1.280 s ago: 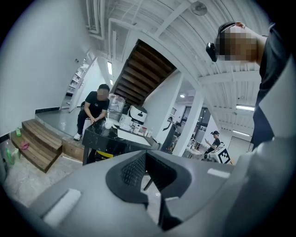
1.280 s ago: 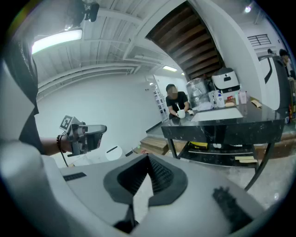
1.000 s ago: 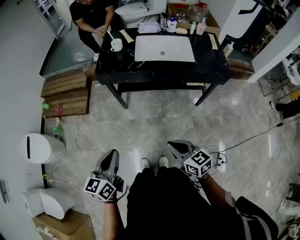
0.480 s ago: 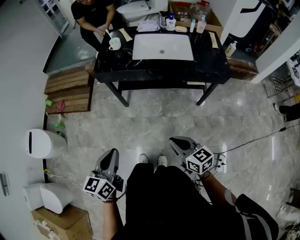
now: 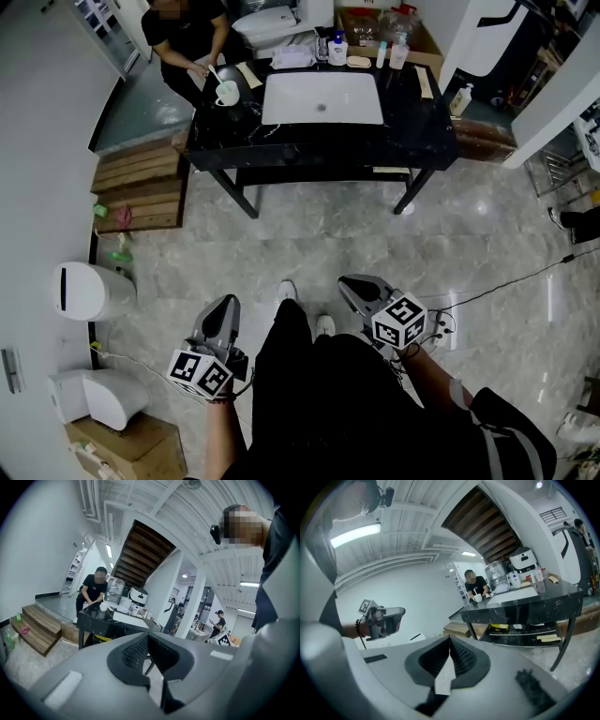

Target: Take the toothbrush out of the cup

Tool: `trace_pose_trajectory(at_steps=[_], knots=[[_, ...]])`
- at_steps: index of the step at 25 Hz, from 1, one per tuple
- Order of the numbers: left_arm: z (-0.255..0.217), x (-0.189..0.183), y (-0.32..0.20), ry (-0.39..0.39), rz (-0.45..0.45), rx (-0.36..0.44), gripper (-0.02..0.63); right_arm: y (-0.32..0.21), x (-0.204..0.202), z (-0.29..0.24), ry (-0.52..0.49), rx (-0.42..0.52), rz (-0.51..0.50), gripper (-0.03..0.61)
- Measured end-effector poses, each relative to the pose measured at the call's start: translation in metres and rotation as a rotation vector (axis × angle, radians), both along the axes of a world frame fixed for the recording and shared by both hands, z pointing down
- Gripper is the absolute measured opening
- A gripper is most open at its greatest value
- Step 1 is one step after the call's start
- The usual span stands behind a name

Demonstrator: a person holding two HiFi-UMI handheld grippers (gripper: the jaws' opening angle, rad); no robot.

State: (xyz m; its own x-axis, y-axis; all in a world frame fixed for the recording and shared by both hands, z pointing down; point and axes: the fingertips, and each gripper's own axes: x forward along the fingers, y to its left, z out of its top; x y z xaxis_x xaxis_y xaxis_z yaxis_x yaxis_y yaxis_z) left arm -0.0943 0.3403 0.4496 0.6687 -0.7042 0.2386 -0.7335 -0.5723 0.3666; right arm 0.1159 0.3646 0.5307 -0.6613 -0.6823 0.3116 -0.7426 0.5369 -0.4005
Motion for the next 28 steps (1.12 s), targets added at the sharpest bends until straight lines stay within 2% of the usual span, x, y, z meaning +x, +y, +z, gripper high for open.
trace_pose_trajectory(at_steps=[15,28], knots=[[0.004,-0.002,-0.051,0.04,0.003,0.011,0.009,-0.046,-0.002,0.001,0.034,-0.004,0.01,0.014],[0.017,-0.033,-0.145,0.084,0.01,-0.005,0.009,-0.12,-0.04,0.003,0.06,-0.051,0.001,0.014]])
